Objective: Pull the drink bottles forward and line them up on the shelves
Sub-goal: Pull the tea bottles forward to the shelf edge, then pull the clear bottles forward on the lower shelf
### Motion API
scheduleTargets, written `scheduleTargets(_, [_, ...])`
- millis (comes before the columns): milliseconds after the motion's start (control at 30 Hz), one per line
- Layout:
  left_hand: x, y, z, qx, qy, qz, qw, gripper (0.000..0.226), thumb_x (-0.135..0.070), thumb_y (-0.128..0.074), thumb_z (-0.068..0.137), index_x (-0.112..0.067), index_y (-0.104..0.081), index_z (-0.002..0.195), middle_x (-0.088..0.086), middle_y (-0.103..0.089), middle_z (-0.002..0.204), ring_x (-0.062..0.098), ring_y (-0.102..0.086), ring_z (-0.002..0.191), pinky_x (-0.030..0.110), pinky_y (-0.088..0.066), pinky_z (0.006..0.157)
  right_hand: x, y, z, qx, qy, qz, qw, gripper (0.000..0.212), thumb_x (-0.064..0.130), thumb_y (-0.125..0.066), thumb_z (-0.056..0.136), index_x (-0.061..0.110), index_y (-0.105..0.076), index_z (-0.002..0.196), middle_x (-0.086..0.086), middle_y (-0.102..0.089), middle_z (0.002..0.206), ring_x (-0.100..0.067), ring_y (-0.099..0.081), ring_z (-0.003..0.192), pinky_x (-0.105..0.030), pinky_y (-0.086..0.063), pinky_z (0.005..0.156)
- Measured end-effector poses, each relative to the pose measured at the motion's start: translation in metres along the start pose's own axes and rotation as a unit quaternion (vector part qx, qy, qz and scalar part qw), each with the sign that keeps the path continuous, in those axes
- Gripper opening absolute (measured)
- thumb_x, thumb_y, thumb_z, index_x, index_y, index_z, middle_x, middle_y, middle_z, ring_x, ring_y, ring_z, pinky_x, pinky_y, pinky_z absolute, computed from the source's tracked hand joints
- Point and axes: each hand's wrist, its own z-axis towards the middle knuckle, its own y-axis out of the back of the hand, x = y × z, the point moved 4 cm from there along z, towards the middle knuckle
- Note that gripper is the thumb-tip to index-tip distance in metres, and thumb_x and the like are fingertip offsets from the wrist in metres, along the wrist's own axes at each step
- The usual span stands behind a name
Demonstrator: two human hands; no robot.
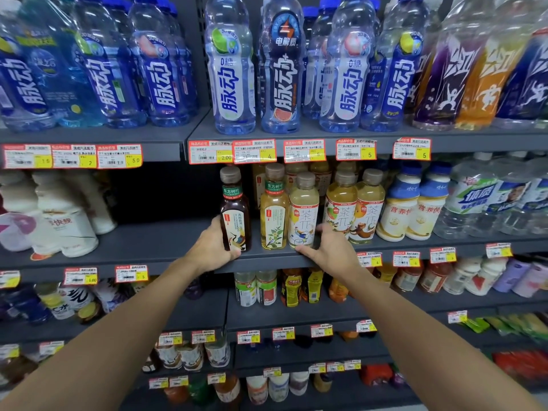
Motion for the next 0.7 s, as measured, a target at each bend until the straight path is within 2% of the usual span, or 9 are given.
scheduleTargets(67, [-0.004, 0.001, -0.011, -0.064, -0.019, -0.036, 0.997, 0.098, -0.032, -0.087, 0.064, -0.021, -0.033, 0.145, -0.002, -0.057, 0.133, 0.015, -0.055, 0.121, 0.037, -0.047, 0.104, -0.002, -0.002, -0.014, -0.052, -0.001, 0.046, 0.998, 0.057, 0.070, -0.065, 0.083, 0.030, -0.039, 0.114, 0.009, -0.063, 0.092, -0.018, -0.064, 0.084, -0.036, -0.052, 0.067])
scheduleTargets(133, [-0.003, -0.001, -0.031, -0.179, -0.045, -0.040, 0.982, 0.094, -0.039, -0.084, 0.068, -0.018, -0.033, 0.145, -0.004, -0.049, 0.133, 0.013, -0.050, 0.124, 0.036, -0.044, 0.106, -0.001, -0.010, -0.030, -0.079, 0.035, 0.042, 0.995, 0.042, 0.070, -0.053, 0.090, 0.036, -0.031, 0.099, 0.013, -0.059, 0.072, -0.011, -0.059, 0.066, -0.032, -0.043, 0.057])
scheduleTargets(200, [-0.003, -0.009, -0.059, -0.289, -0.080, -0.030, 0.954, 0.074, -0.043, -0.078, 0.077, -0.019, -0.039, 0.135, -0.010, -0.041, 0.122, 0.012, -0.048, 0.115, 0.032, -0.045, 0.099, 0.003, -0.023, -0.047, -0.091, 0.080, 0.027, 0.992, 0.034, 0.063, -0.048, 0.096, 0.034, -0.031, 0.094, 0.012, -0.054, 0.058, -0.006, -0.053, 0.054, -0.031, -0.040, 0.054])
scheduleTargets(267, [-0.003, -0.026, -0.082, -0.336, -0.127, -0.030, 0.933, 0.051, -0.038, -0.071, 0.082, -0.019, -0.044, 0.121, -0.010, -0.038, 0.111, 0.013, -0.048, 0.103, 0.032, -0.047, 0.089, 0.004, -0.037, -0.063, -0.097, 0.106, 0.039, 0.989, 0.030, 0.057, -0.049, 0.097, 0.030, -0.038, 0.092, 0.011, -0.050, 0.053, -0.004, -0.049, 0.048, -0.032, -0.044, 0.051])
scheduleTargets(333, [0.002, -0.050, -0.096, -0.329, -0.157, -0.027, 0.931, 0.035, -0.029, -0.070, 0.086, -0.019, -0.046, 0.109, -0.008, -0.039, 0.104, 0.014, -0.048, 0.095, 0.028, -0.045, 0.082, 0.001, -0.056, -0.074, -0.086, 0.118, 0.063, 0.987, 0.032, 0.056, -0.047, 0.097, 0.025, -0.045, 0.090, 0.009, -0.050, 0.053, -0.008, -0.051, 0.049, -0.036, -0.049, 0.052])
scheduleTargets(433, [0.017, -0.090, -0.107, -0.276, -0.139, -0.006, 0.951, 0.029, -0.018, -0.072, 0.087, -0.019, -0.046, 0.100, -0.008, -0.038, 0.098, 0.011, -0.045, 0.089, 0.019, -0.037, 0.079, -0.009, -0.088, -0.087, -0.068, 0.130, 0.062, 0.987, 0.030, 0.053, -0.051, 0.098, 0.024, -0.052, 0.092, 0.010, -0.054, 0.058, -0.015, -0.059, 0.057, -0.035, -0.049, 0.054])
scheduleTargets(567, [0.043, -0.140, -0.103, -0.232, -0.092, -0.017, 0.968, 0.031, -0.019, -0.065, 0.092, -0.033, -0.038, 0.091, -0.016, -0.035, 0.090, 0.007, -0.046, 0.079, 0.015, -0.033, 0.068, -0.027, -0.136, -0.093, -0.068, 0.076, 0.079, 0.992, 0.025, 0.048, -0.059, 0.097, 0.023, -0.062, 0.100, 0.016, -0.051, 0.065, -0.019, -0.064, 0.065, -0.027, -0.036, 0.058])
scheduleTargets(633, [0.058, -0.160, -0.095, -0.231, -0.068, -0.031, 0.970, 0.030, -0.020, -0.066, 0.093, -0.034, -0.039, 0.093, -0.019, -0.035, 0.093, 0.005, -0.048, 0.083, 0.011, -0.035, 0.070, -0.034, -0.163, -0.093, -0.059, 0.036, 0.100, 0.993, 0.027, 0.050, -0.060, 0.095, 0.026, -0.064, 0.105, 0.016, -0.055, 0.070, -0.018, -0.066, 0.072, -0.026, -0.038, 0.060])
scheduleTargets(700, [0.073, -0.178, -0.086, -0.245, -0.045, -0.045, 0.967, 0.026, -0.025, -0.066, 0.094, -0.033, -0.041, 0.097, -0.017, -0.036, 0.094, 0.003, -0.048, 0.085, 0.008, -0.036, 0.073, -0.038, -0.191, -0.090, -0.016, 0.009, 0.105, 0.994, 0.035, 0.055, -0.057, 0.095, 0.028, -0.062, 0.117, 0.012, -0.064, 0.084, -0.019, -0.067, 0.083, -0.029, -0.047, 0.067])
